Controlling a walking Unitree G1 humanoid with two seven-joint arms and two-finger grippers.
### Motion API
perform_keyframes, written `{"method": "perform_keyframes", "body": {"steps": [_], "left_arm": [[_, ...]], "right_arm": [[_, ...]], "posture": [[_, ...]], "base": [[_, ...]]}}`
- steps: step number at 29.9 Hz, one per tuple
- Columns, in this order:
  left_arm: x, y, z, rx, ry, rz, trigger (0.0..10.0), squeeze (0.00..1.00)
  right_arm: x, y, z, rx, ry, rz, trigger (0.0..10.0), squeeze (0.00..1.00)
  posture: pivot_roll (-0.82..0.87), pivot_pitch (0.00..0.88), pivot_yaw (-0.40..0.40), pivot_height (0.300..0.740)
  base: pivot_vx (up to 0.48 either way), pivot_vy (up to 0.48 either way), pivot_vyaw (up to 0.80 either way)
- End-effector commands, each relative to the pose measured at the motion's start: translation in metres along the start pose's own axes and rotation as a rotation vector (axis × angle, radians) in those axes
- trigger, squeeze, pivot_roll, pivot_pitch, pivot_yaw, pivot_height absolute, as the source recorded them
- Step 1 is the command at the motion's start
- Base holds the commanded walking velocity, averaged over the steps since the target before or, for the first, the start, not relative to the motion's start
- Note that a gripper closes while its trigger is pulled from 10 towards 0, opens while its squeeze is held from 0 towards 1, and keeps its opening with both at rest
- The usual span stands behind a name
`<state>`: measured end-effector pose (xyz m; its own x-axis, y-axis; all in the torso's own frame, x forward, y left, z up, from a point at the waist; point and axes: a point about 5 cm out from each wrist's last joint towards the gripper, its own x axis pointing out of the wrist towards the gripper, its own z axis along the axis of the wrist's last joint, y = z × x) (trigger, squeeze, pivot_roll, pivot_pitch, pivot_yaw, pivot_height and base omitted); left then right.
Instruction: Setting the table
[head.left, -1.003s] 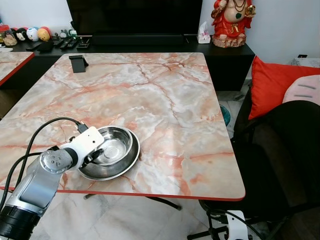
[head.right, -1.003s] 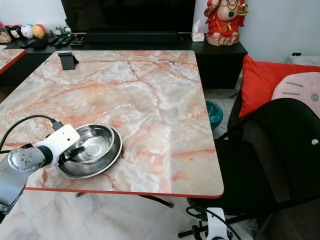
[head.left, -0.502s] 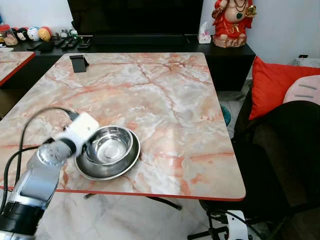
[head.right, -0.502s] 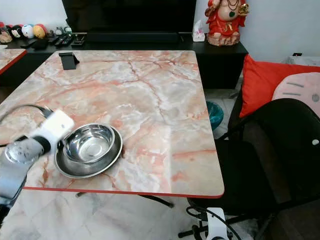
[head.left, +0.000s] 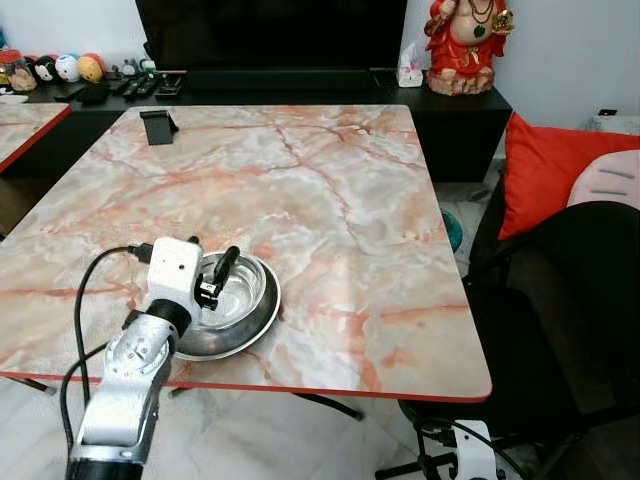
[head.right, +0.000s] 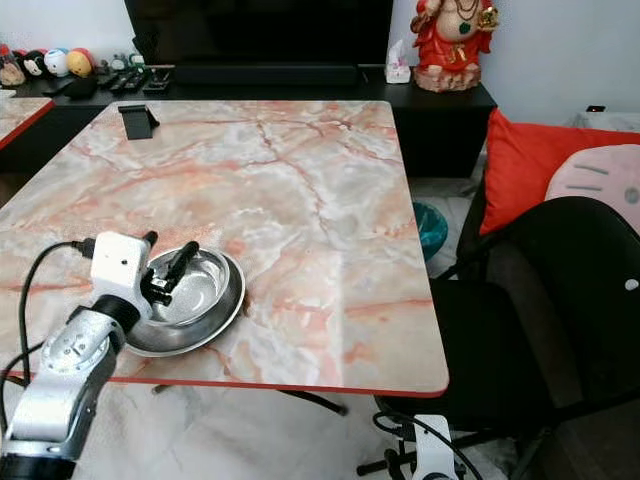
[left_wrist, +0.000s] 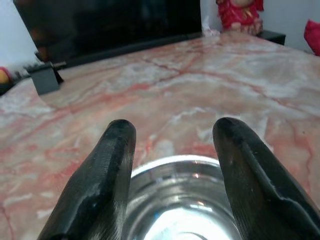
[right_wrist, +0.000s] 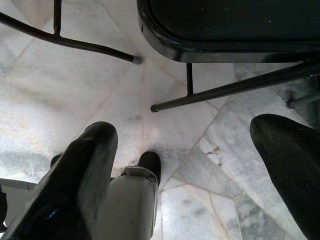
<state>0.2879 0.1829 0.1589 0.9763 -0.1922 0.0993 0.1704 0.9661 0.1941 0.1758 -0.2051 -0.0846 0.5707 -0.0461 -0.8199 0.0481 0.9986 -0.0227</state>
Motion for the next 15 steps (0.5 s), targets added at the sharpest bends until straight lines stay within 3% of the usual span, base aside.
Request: {"method": "perform_keyframes", "body": {"steps": [1, 12, 15], "left_arm": [[-0.003, -0.001, 0.004, 0.023, -0.027, 0.0, 10.0, 0.0], [0.004, 0.01, 0.012, 0.025, -0.091, 0.071, 10.0, 0.0], [0.004, 0.009, 0.012, 0.032, -0.094, 0.067, 10.0, 0.0]], "right_arm": [[0.0, 0.0, 0.0, 0.005, -0.002, -0.002, 10.0, 0.0], [0.0, 0.0, -0.001, 0.003, -0.001, -0.003, 10.0, 0.0], [0.0, 0.0, -0.002, 0.003, -0.001, -0.003, 10.0, 0.0]], "posture": [[-0.05, 0.0, 0.025, 0.72], [-0.07, 0.0, 0.024, 0.72], [-0.07, 0.0, 0.028, 0.72]], "base": [[0.0, 0.0, 0.0], [0.0, 0.0, 0.0], [0.0, 0.48, 0.0]]}}
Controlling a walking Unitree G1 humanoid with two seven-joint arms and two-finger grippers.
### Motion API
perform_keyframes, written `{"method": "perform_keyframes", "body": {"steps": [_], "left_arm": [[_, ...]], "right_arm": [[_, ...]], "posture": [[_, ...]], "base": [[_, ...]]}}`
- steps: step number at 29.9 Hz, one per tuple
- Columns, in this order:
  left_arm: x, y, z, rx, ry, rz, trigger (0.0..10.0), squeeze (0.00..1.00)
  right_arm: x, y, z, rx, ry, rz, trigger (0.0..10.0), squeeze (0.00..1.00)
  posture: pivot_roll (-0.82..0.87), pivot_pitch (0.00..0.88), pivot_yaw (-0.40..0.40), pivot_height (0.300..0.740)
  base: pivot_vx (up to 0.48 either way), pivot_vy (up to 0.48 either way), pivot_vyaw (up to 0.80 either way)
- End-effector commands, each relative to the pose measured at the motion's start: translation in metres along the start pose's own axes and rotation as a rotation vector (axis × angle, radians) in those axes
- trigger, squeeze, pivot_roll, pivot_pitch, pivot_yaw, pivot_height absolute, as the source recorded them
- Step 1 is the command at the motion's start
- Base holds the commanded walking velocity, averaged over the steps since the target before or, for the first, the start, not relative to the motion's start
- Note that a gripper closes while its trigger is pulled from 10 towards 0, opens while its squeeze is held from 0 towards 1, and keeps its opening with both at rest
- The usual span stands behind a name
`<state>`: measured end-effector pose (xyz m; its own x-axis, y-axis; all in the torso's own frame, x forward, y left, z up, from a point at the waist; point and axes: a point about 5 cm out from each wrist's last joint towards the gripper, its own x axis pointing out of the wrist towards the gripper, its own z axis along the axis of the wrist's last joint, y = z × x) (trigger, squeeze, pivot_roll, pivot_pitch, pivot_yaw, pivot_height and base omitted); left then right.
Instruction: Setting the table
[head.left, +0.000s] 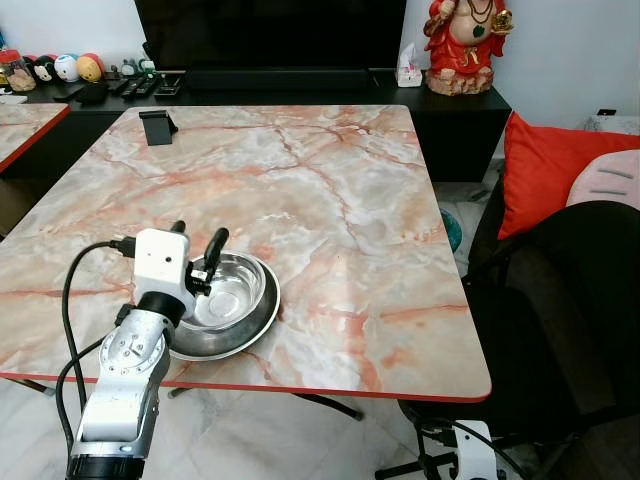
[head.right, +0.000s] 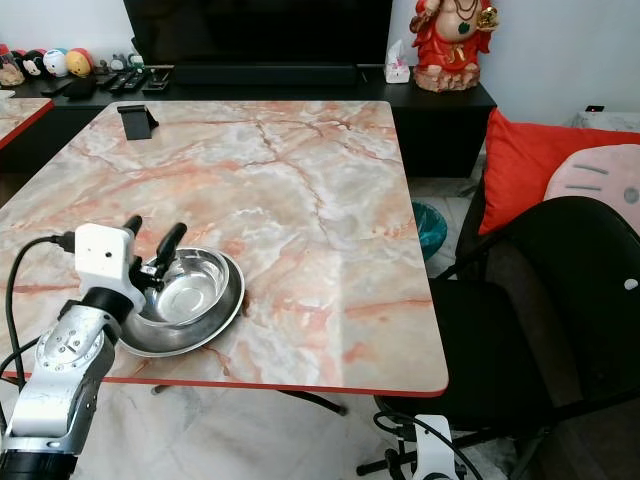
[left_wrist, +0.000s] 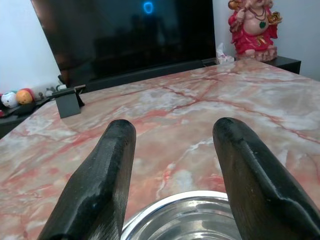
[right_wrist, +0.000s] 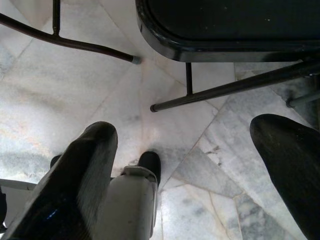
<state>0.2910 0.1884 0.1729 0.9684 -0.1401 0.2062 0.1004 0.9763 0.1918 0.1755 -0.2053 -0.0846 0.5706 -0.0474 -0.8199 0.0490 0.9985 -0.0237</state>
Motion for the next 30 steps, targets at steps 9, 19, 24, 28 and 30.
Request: {"method": "perform_keyframes", "body": {"steps": [9, 19, 24, 28, 30], "left_arm": [[0.0036, 0.0051, 0.0011, 0.035, -0.015, 0.013, 10.0, 0.0], [0.0066, 0.0028, 0.0031, 0.028, -0.024, 0.016, 10.0, 0.0], [0.0061, 0.0048, 0.0049, 0.03, -0.029, 0.028, 10.0, 0.0], [0.0058, 0.0057, 0.0053, 0.03, -0.03, 0.033, 10.0, 0.0], [0.0058, 0.0061, 0.0053, 0.03, -0.029, 0.037, 10.0, 0.0]], "right_arm": [[-0.0007, -0.0001, -0.003, 0.0, 0.003, -0.001, 10.0, 0.0], [-0.0004, -0.0009, -0.0014, 0.0, 0.0, -0.002, 10.0, 0.0], [-0.0002, -0.0007, -0.0003, 0.0, -0.001, -0.002, 10.0, 0.0], [-0.0001, -0.0005, -0.0001, 0.0, -0.001, 0.0, 10.0, 0.0], [-0.0001, -0.0004, 0.0001, 0.0, -0.002, 0.001, 10.0, 0.0]], "posture": [[-0.06, 0.0, 0.026, 0.72], [-0.05, 0.0, 0.019, 0.72], [-0.04, 0.0, 0.015, 0.72], [-0.04, 0.0, 0.015, 0.72], [-0.04, 0.0, 0.014, 0.72]], "base": [[0.0, 0.48, 0.0], [0.0, 0.48, 0.0], [0.0, 0.48, 0.0], [0.0, 0.48, 0.0], [0.0, 0.48, 0.0]]}}
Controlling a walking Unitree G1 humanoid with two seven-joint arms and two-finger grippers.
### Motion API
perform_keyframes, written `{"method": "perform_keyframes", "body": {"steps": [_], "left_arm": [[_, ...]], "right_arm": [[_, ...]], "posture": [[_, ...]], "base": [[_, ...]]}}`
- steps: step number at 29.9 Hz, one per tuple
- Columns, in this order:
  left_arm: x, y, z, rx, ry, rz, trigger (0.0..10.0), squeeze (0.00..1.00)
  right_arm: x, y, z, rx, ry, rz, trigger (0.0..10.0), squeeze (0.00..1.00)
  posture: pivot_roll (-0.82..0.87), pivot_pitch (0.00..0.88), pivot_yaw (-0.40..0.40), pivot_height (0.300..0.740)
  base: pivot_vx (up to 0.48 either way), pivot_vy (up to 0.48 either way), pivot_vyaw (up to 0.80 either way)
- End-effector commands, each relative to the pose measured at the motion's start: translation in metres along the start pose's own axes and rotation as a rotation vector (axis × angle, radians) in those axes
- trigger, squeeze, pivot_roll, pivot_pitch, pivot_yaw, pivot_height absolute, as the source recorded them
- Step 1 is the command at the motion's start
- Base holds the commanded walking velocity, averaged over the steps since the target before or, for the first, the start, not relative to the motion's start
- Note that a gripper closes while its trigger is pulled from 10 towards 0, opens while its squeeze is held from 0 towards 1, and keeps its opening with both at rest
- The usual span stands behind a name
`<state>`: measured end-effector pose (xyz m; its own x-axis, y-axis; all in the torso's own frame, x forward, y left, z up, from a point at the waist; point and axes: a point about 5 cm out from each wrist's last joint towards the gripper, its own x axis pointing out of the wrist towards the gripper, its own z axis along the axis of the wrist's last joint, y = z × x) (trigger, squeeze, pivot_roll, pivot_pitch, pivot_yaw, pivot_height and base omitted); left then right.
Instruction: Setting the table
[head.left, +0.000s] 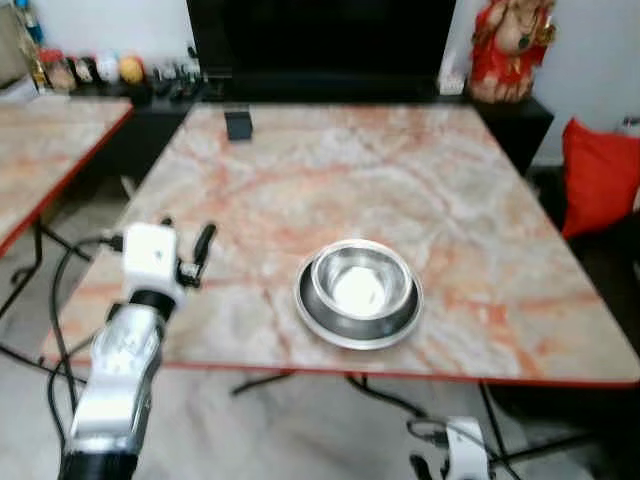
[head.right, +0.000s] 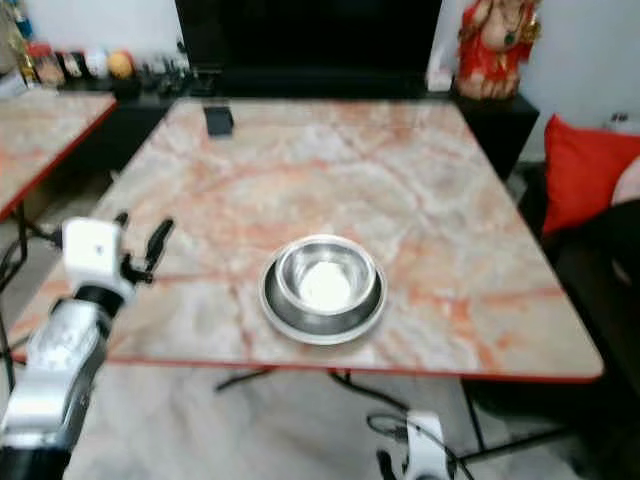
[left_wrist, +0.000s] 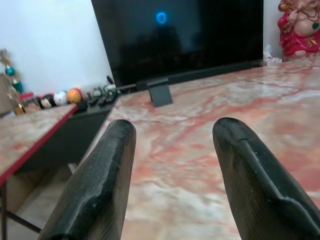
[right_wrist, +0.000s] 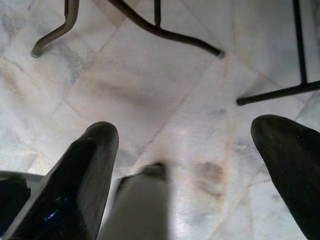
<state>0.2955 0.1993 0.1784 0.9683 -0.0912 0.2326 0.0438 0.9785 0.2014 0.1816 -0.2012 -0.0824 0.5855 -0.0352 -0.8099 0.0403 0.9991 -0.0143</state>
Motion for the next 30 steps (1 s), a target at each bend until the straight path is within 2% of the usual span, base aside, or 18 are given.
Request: {"method": "perform_keyframes", "body": {"steps": [1, 22, 30], "left_arm": [[0.002, -0.006, 0.003, 0.008, -0.013, -0.015, 10.0, 0.0], [-0.006, -0.003, -0.003, 0.01, 0.007, 0.016, 10.0, 0.0], [-0.014, -0.01, -0.028, 0.008, 0.126, -0.061, 10.0, 0.0]], "right_arm": [[-0.002, -0.005, -0.006, 0.001, 0.016, -0.012, 10.0, 0.0], [-0.001, -0.003, -0.006, -0.004, 0.016, -0.007, 10.0, 0.0], [-0.002, -0.003, -0.006, -0.005, 0.016, -0.006, 10.0, 0.0]], "posture": [[-0.04, 0.0, 0.014, 0.72], [-0.04, 0.0, 0.018, 0.72], [-0.05, 0.0, 0.022, 0.72]], "base": [[0.0, 0.48, 0.0], [0.0, 0.48, 0.0], [0.0, 0.038, 0.0]]}}
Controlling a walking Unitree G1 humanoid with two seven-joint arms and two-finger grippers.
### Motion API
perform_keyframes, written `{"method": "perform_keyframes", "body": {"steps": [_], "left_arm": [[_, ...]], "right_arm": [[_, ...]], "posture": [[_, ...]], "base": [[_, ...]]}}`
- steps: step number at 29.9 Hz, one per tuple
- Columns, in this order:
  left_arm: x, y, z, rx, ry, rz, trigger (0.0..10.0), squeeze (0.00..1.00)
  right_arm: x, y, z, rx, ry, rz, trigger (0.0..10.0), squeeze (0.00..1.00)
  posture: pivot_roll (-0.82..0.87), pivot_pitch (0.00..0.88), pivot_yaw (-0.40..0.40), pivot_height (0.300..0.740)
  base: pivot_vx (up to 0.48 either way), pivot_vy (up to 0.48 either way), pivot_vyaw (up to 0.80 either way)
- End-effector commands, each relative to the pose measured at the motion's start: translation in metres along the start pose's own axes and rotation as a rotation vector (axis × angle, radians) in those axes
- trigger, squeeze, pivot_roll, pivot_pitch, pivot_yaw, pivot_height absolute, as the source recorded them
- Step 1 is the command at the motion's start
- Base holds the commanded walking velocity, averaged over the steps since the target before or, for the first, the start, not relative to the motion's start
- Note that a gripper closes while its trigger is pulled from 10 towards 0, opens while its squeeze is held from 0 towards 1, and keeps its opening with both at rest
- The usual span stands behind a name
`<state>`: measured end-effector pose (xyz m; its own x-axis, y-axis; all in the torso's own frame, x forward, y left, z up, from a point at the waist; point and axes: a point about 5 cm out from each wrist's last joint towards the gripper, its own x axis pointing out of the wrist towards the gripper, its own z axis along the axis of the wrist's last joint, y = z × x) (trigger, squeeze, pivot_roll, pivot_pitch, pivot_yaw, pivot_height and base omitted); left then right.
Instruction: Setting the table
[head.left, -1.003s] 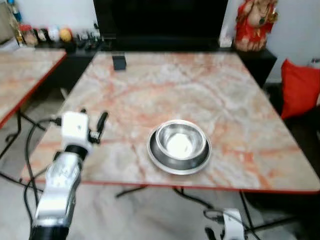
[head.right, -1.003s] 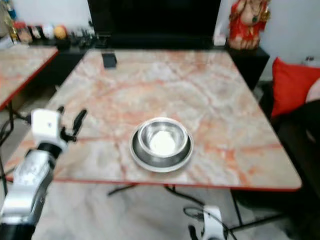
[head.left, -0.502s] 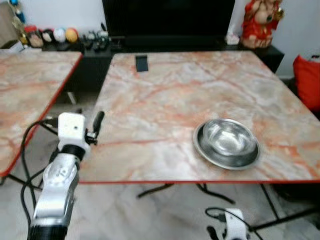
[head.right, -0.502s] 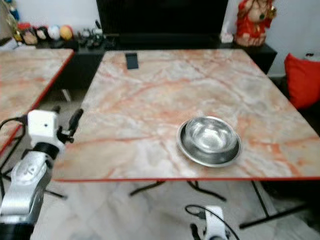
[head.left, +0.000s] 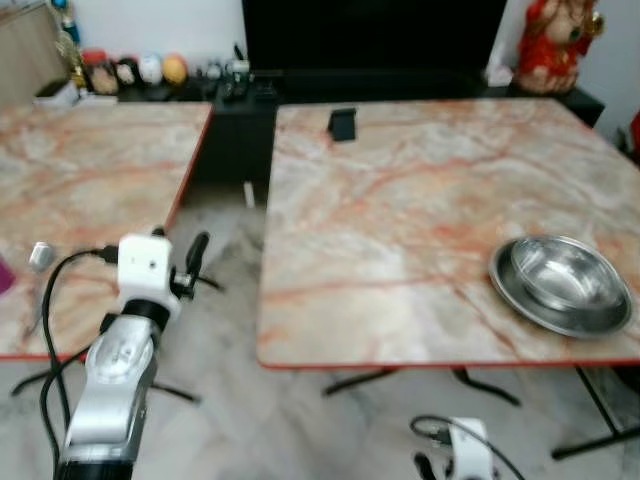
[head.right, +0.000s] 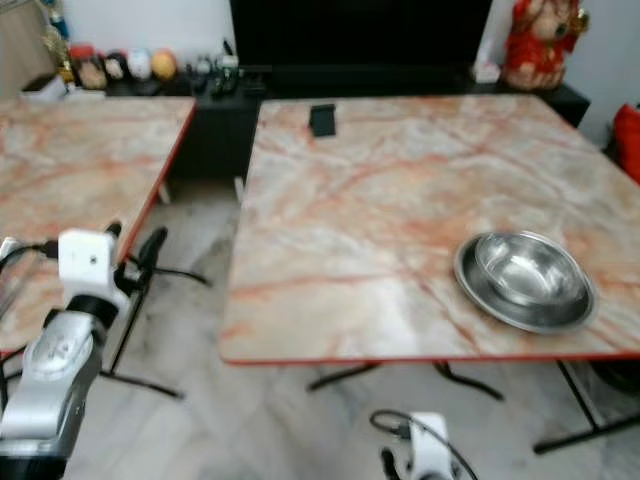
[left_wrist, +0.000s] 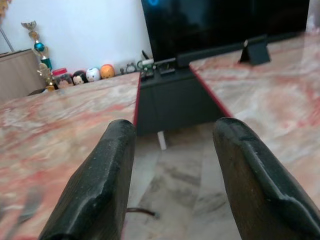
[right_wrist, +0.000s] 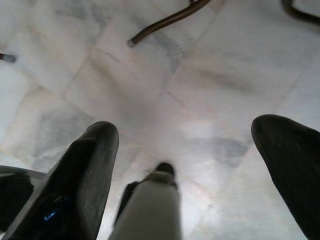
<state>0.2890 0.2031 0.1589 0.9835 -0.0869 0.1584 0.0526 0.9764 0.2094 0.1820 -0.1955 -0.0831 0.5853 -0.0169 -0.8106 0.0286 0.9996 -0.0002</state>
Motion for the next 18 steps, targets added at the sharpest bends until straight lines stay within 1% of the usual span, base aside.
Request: {"method": "perform_keyframes", "body": {"steps": [1, 2, 3, 4, 5, 7, 11, 12, 15, 18], "left_arm": [[-0.005, -0.013, -0.018, 0.002, 0.088, -0.078, 10.0, 0.0], [-0.009, -0.017, -0.026, -0.005, 0.126, -0.113, 10.0, 0.0], [-0.009, -0.017, -0.026, -0.005, 0.126, -0.113, 10.0, 0.0], [-0.015, -0.025, -0.038, -0.025, 0.188, -0.172, 10.0, 0.0], [-0.015, -0.025, -0.038, -0.025, 0.188, -0.172, 10.0, 0.0], [-0.022, -0.03, -0.047, -0.032, 0.234, -0.212, 10.0, 0.0], [-0.037, -0.032, -0.069, -0.022, 0.339, -0.251, 10.0, 0.0], [-0.043, -0.033, -0.077, -0.018, 0.378, -0.27, 10.0, 0.0], [-0.05, -0.033, -0.087, -0.004, 0.427, -0.295, 10.0, 0.0], [-0.062, -0.034, -0.103, 0.018, 0.503, -0.327, 10.0, 0.0]], "right_arm": [[-0.002, -0.009, -0.006, -0.003, 0.016, -0.024, 10.0, 0.0], [-0.002, -0.009, -0.006, -0.004, 0.016, -0.024, 10.0, 0.0], [-0.002, -0.009, -0.006, -0.004, 0.016, -0.024, 10.0, 0.0], [-0.002, -0.009, -0.006, -0.004, 0.015, -0.024, 10.0, 0.0], [-0.002, -0.009, -0.006, -0.004, 0.015, -0.024, 10.0, 0.0], [-0.002, -0.009, -0.006, -0.004, 0.016, -0.024, 10.0, 0.0], [-0.002, -0.009, -0.006, -0.006, 0.015, -0.023, 10.0, 0.0], [-0.002, -0.009, -0.005, -0.007, 0.015, -0.022, 10.0, 0.0], [-0.002, -0.009, -0.005, -0.008, 0.015, -0.022, 10.0, 0.0], [-0.002, -0.009, -0.005, -0.008, 0.015, -0.022, 10.0, 0.0]], "posture": [[-0.05, 0.0, 0.022, 0.72], [-0.05, 0.0, 0.022, 0.72], [-0.05, 0.0, 0.022, 0.72], [-0.04, 0.0, 0.02, 0.72], [-0.04, 0.0, 0.02, 0.72], [-0.04, 0.0, 0.02, 0.72], [-0.04, 0.0, 0.017, 0.72], [-0.04, 0.0, 0.017, 0.72], [-0.04, 0.0, 0.015, 0.72], [-0.04, 0.0, 0.015, 0.72]], "base": [[0.0, 0.0, 0.0], [0.0, 0.0, 0.0], [0.0, 0.0, 0.0], [0.0, 0.0, 0.0], [0.0, 0.0, 0.0], [0.0, 0.0, 0.0], [0.0, 0.0, 0.0], [0.0, 0.0, 0.0], [0.0, 0.0, 0.0], [0.0, 0.0, 0.0]]}}
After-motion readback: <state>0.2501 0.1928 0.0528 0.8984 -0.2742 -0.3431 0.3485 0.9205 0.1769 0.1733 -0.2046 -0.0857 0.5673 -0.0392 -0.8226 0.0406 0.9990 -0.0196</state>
